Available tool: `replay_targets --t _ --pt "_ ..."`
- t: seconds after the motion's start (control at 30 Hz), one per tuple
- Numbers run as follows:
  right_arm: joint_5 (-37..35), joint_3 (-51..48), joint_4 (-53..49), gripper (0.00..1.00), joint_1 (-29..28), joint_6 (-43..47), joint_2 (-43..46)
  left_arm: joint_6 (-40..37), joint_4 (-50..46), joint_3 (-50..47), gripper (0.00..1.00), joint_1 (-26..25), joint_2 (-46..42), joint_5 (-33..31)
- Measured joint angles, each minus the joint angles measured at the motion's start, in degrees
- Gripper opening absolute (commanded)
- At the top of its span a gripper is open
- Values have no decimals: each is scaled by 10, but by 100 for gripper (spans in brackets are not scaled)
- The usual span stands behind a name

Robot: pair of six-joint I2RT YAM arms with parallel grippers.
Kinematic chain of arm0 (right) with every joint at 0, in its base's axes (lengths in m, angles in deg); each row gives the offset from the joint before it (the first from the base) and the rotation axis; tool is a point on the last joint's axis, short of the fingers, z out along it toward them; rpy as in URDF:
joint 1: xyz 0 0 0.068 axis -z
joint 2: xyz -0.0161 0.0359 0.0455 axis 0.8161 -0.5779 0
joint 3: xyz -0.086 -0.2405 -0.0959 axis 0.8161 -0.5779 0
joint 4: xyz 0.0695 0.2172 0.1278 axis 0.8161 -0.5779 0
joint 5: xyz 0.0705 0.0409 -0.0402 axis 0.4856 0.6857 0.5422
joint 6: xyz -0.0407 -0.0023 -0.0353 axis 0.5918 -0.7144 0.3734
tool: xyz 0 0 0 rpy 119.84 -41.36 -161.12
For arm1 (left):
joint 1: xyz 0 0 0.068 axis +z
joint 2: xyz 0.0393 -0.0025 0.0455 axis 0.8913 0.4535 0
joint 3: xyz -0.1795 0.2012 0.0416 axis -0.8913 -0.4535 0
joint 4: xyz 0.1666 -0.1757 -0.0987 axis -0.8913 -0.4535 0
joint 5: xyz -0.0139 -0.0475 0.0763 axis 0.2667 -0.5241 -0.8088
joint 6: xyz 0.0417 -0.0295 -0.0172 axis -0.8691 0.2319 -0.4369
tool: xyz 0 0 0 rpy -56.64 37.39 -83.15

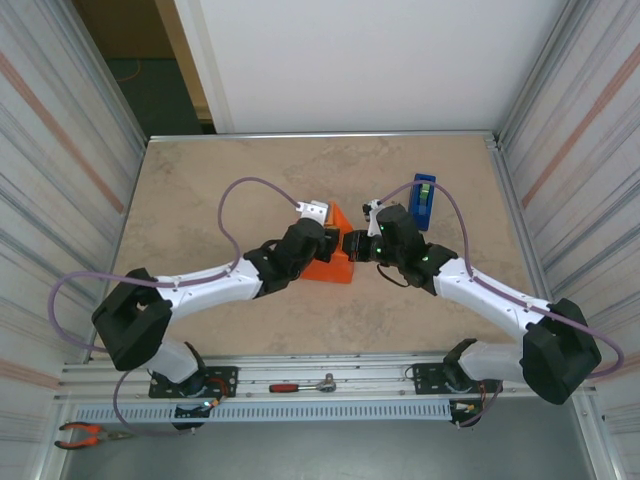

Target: Wrap the gift box in paper

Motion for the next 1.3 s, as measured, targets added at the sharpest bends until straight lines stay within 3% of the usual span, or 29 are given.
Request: replay_targets --t 0.17,0.4,0.6,0.83,1.03,1.3 --pt "41 20 -38 0 27 -1 0 -6 24 -10 39 -7 5 -30" --pt "94 107 -69 0 120 -15 -19 -9 39 -14 39 -11 9 -45" --pt "153 185 -41 0 167 -41 -170 -8 45 -16 38 -11 12 -51" --pt "243 262 -48 0 147 -61 -327 -8 46 -15 38 -14 14 -60" --pt "273 258 -55 0 108 -58 -309 -5 45 -16 38 -15 14 -63" --pt "263 193 -52 0 111 -58 -216 3 52 -21 38 -19 14 -70"
